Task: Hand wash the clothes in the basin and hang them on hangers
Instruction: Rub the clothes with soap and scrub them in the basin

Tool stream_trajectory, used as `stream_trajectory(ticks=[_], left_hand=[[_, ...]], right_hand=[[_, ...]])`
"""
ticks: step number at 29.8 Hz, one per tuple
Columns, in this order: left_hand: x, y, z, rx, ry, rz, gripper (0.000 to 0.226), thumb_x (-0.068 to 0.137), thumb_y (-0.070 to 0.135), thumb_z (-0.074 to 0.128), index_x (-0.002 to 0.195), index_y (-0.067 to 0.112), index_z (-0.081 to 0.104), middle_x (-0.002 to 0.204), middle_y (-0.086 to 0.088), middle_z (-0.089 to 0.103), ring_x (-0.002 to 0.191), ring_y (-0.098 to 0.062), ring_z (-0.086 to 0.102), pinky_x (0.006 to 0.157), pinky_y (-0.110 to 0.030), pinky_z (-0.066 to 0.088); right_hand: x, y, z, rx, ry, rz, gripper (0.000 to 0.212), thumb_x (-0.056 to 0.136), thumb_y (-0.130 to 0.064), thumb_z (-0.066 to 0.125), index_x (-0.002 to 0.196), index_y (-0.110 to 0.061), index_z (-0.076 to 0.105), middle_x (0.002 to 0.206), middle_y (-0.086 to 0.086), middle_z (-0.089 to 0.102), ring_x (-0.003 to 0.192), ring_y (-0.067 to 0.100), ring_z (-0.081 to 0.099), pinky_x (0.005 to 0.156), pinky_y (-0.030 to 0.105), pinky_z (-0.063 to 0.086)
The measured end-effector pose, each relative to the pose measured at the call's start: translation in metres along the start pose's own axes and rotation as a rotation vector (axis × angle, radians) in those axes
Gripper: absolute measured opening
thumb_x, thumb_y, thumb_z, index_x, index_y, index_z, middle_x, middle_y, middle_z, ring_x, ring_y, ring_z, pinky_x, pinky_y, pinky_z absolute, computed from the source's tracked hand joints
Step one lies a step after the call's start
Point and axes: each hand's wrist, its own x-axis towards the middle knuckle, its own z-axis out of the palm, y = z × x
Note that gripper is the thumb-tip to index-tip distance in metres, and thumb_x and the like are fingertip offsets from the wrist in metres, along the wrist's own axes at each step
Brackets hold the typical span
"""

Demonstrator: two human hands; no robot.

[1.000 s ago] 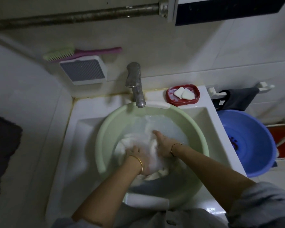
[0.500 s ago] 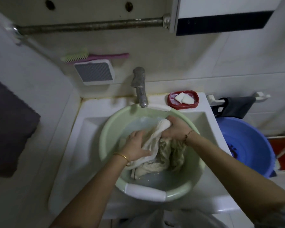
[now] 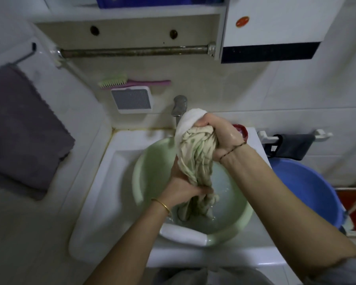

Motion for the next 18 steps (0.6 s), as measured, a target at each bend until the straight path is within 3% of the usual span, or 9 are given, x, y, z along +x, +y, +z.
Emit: stream_trajectory(ticks=[3, 6, 9, 11, 13, 16, 18], left_hand=[[-0.005, 0.017, 0.004, -0.097, 0.064, -0.141, 0.101, 0.034, 0.065, 0.079, 0.106, -0.002, 0.055, 0.103, -0.014, 0.067, 0.08, -0.011, 0.062, 0.075, -0.032, 0.057], [-0.006, 0.033, 0.002, -0.116, 0.189, -0.13, 0.077, 0.059, 0.046, 0.08, 0.118, 0.003, 0.052, 0.108, -0.007, 0.062, 0.085, -0.013, 0.058, 0.067, -0.009, 0.047], [-0.005, 0.051, -0.014, -0.065, 0.335, 0.031, 0.068, 0.061, 0.044, 0.068, 0.114, 0.003, 0.055, 0.093, -0.001, 0.062, 0.089, -0.021, 0.064, 0.07, -0.017, 0.049], [-0.009, 0.06, -0.023, -0.092, 0.332, 0.163, 0.047, 0.076, 0.016, 0.068, 0.118, 0.003, 0.051, 0.097, 0.0, 0.06, 0.089, -0.015, 0.06, 0.076, -0.012, 0.049], [-0.015, 0.07, -0.03, -0.019, 0.312, 0.236, 0.049, 0.076, -0.008, 0.067, 0.121, 0.002, 0.049, 0.097, 0.002, 0.055, 0.087, -0.008, 0.052, 0.07, -0.001, 0.039], [-0.011, 0.081, -0.035, 0.016, 0.381, 0.237, 0.046, 0.077, -0.004, 0.064, 0.118, 0.011, 0.05, 0.097, 0.003, 0.056, 0.091, -0.015, 0.056, 0.075, -0.017, 0.044], [-0.007, 0.089, -0.035, 0.101, 0.396, 0.22, 0.044, 0.079, 0.005, 0.06, 0.117, 0.021, 0.047, 0.1, 0.001, 0.061, 0.092, -0.023, 0.059, 0.08, -0.03, 0.049]], right_hand=[[-0.01, 0.003, 0.01, 0.174, -0.043, 0.066, 0.042, 0.059, -0.009, 0.053, 0.099, 0.0, 0.057, 0.095, 0.019, 0.058, 0.086, 0.033, 0.058, 0.085, 0.042, 0.048], [-0.019, 0.004, 0.016, 0.28, -0.089, 0.042, 0.057, 0.049, -0.01, 0.058, 0.105, 0.0, 0.06, 0.105, 0.018, 0.06, 0.093, 0.034, 0.06, 0.084, 0.043, 0.05], [-0.025, -0.001, 0.008, 0.354, -0.149, -0.049, 0.044, 0.042, -0.009, 0.062, 0.083, 0.005, 0.072, 0.095, 0.02, 0.066, 0.083, 0.035, 0.066, 0.079, 0.047, 0.055], [-0.03, -0.003, -0.007, 0.423, -0.156, -0.104, 0.035, 0.046, -0.013, 0.058, 0.072, 0.006, 0.072, 0.083, 0.02, 0.068, 0.072, 0.034, 0.069, 0.073, 0.052, 0.055], [-0.032, -0.003, -0.031, 0.481, -0.143, -0.153, 0.038, 0.048, -0.015, 0.055, 0.075, 0.006, 0.072, 0.085, 0.021, 0.069, 0.072, 0.036, 0.069, 0.069, 0.056, 0.055], [-0.026, 0.013, -0.071, 0.513, -0.035, -0.126, 0.056, 0.047, -0.013, 0.06, 0.1, 0.003, 0.07, 0.107, 0.026, 0.066, 0.088, 0.044, 0.067, 0.072, 0.062, 0.052], [-0.019, 0.032, -0.095, 0.47, 0.154, -0.018, 0.054, 0.063, -0.016, 0.052, 0.114, -0.002, 0.065, 0.111, 0.023, 0.066, 0.088, 0.041, 0.068, 0.073, 0.058, 0.054]])
